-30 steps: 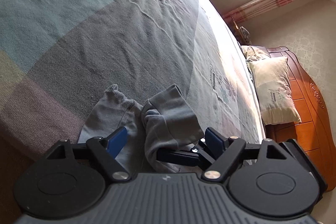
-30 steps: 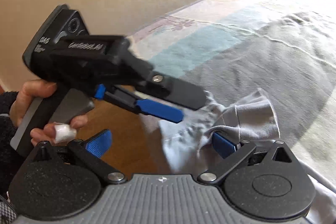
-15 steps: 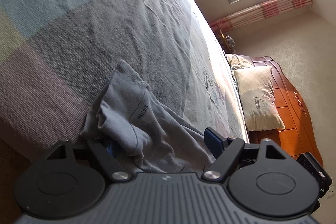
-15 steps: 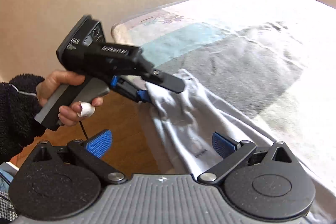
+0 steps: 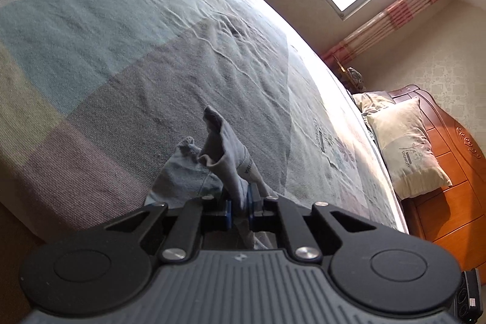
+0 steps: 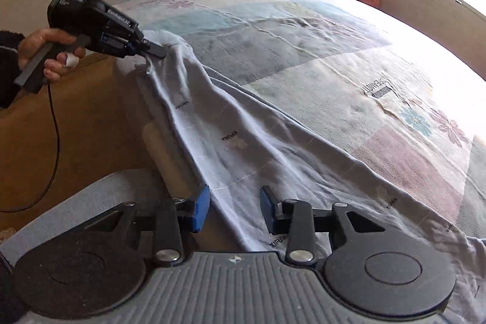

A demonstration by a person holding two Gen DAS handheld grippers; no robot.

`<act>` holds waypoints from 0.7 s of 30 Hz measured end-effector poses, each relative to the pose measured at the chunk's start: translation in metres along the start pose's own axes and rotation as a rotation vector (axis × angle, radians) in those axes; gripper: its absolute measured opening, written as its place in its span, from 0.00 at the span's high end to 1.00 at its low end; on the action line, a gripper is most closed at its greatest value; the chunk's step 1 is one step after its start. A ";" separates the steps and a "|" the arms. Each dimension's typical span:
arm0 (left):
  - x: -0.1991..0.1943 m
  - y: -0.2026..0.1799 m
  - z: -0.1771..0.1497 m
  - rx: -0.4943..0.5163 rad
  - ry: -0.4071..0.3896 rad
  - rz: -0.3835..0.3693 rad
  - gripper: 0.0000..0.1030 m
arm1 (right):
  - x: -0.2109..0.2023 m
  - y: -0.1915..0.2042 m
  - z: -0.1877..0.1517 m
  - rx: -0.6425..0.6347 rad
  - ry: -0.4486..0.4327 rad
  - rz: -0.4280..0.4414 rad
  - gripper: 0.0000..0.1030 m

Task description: Fold clothes

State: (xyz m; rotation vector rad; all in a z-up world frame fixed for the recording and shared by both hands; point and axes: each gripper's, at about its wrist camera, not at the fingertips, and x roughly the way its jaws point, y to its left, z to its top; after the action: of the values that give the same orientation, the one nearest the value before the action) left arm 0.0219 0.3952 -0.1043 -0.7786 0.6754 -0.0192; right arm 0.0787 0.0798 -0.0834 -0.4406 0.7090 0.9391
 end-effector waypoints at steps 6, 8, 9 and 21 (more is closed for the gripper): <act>-0.003 -0.013 0.010 0.022 -0.011 -0.007 0.92 | 0.041 0.032 0.018 -0.143 0.009 0.012 0.76; -0.007 -0.009 0.008 0.004 -0.025 -0.016 0.92 | 0.053 0.038 0.022 -0.173 0.034 0.009 0.98; -0.009 -0.006 0.006 -0.006 -0.036 -0.023 0.92 | 0.053 0.038 0.025 -0.181 0.037 0.027 0.98; 0.013 0.037 -0.021 -0.125 0.046 -0.014 0.91 | 0.076 -0.007 0.108 -0.142 -0.040 0.147 0.89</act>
State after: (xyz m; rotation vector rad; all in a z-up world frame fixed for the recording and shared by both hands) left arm 0.0122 0.4048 -0.1464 -0.9050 0.7193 -0.0081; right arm 0.1531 0.1866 -0.0627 -0.4980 0.6467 1.1390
